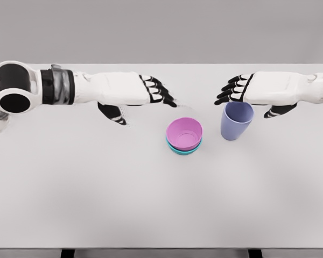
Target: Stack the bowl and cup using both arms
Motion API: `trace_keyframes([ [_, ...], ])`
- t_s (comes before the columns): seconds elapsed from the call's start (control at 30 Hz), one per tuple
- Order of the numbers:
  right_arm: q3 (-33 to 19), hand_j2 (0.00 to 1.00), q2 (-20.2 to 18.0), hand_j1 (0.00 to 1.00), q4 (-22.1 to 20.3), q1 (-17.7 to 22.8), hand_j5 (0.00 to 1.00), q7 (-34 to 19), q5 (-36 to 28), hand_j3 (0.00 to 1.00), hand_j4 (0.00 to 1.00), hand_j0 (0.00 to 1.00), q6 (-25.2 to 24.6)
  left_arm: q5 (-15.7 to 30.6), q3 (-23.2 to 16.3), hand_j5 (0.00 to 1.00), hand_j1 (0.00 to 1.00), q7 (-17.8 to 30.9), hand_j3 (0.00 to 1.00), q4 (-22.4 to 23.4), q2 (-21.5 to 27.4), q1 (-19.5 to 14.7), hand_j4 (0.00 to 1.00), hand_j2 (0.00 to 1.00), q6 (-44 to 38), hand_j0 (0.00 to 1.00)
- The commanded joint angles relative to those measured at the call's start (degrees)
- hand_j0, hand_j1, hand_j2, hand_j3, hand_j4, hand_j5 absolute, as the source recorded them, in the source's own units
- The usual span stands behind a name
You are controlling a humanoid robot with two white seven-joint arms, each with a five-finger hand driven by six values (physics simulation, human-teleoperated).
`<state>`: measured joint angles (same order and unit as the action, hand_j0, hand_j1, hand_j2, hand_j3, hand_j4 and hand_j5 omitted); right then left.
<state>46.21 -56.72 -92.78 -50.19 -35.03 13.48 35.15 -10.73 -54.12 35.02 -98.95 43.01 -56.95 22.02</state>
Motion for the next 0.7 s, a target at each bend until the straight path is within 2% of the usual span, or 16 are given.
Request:
trace_keyframes([
  [0.0,0.3,1.0,0.4,1.0,0.8,0.0,1.0,0.0,-0.2,1.0,1.0,1.0,-0.2,3.3,4.5,1.0,1.0,0.0,1.0,-1.2,7.7,0.2,1.0,1.0,13.0,1.0],
  [0.07,0.8,1.0,0.7,1.0,0.9,0.0,1.0,0.0,-0.2,1.0,1.0,1.0,-0.2,12.1,8.7,1.0,1.0,0.0,1.0,-0.7,12.2,2.4,1.0,1.0,13.0,1.0],
  [0.13,1.2,1.0,1.4,1.0,2.3,0.0,1.0,0.0,0.7,1.0,1.0,1.0,-0.2,24.5,13.1,1.0,1.0,0.0,1.0,0.7,17.5,7.3,1.0,1.0,13.0,1.0],
  [0.17,1.4,1.0,1.9,1.0,3.1,0.0,1.0,0.0,0.8,1.0,1.0,1.0,-0.2,29.5,14.1,1.0,1.0,0.0,1.0,1.6,19.0,9.4,1.0,1.0,13.0,1.0],
  [0.23,2.0,1.0,2.7,1.0,4.3,-0.4,1.0,0.0,1.2,1.0,1.0,1.0,-0.2,42.5,14.3,1.0,1.0,0.0,1.0,5.3,22.6,14.8,1.0,1.0,13.0,1.0],
  [0.27,2.1,1.0,2.8,1.0,4.5,-0.4,1.0,0.0,1.3,1.0,1.0,1.0,-0.2,44.9,14.4,1.0,1.0,0.0,1.0,6.8,22.6,17.0,1.0,1.0,13.0,1.0],
  [0.33,2.7,1.0,3.5,1.0,5.7,-0.9,1.0,0.0,1.6,1.0,1.0,1.0,-0.2,46.1,14.4,1.0,1.0,0.0,1.0,11.4,22.6,20.6,1.0,1.0,13.0,1.0],
  [0.4,3.7,1.0,4.0,1.0,6.7,-1.0,1.0,0.0,1.7,1.0,1.0,1.0,-0.2,46.2,14.5,1.0,1.0,0.0,1.0,12.9,23.2,21.2,1.0,1.0,13.0,1.0],
  [0.5,3.9,1.0,4.3,1.0,7.2,-1.0,1.0,0.0,2.4,1.0,1.0,1.0,-0.2,46.5,14.5,1.0,1.0,0.0,1.0,12.9,23.3,22.4,1.0,1.0,13.0,1.0],
  [0.67,4.7,1.0,5.4,1.0,8.6,-1.3,1.0,0.0,2.8,1.0,1.0,1.0,-0.2,46.6,14.5,1.0,1.0,0.0,1.0,12.5,22.6,22.5,1.0,1.0,13.0,1.0],
])
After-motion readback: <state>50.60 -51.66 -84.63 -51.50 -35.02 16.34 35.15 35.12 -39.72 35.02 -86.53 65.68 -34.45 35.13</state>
